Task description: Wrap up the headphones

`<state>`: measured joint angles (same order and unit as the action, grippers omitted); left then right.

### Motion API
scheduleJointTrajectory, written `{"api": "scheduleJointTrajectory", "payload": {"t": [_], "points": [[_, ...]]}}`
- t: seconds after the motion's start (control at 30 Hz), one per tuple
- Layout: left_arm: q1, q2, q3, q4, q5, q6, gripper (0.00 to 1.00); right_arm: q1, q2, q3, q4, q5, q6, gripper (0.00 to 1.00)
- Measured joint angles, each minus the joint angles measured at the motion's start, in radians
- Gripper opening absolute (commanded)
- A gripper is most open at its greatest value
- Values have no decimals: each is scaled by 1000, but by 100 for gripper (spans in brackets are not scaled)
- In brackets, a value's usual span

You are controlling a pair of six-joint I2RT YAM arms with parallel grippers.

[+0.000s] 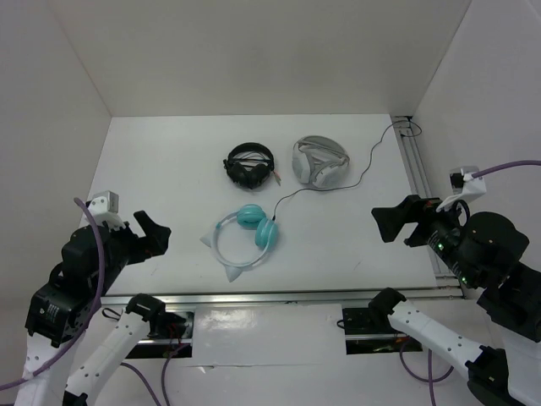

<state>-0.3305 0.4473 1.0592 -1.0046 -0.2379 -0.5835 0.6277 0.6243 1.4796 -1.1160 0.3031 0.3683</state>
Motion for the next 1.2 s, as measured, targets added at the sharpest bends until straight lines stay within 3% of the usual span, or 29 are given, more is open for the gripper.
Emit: {"api": "scheduleJointTrajectory", "payload": {"t": [0.33, 0.5, 0.73, 1.0, 1.07, 1.2], "points": [[0, 1, 0, 0, 6, -5, 100, 0, 0, -34, 0, -22, -18, 100], [0, 39, -42, 63, 106, -25, 98, 0, 1, -97, 10, -55, -18, 100], [-15, 206, -407, 362, 296, -180, 98, 0, 14, -208, 71, -154, -11, 100], [-112, 425, -542, 476, 216, -407, 98, 0, 15, -279, 141, -216, -9, 100], [-169, 450, -570, 509, 176, -477, 89, 0, 11, -297, 151, -225, -8, 100], [-258, 548, -588, 525, 97, -581, 87, 0, 9, -304, 163, -241, -7, 100]]}}
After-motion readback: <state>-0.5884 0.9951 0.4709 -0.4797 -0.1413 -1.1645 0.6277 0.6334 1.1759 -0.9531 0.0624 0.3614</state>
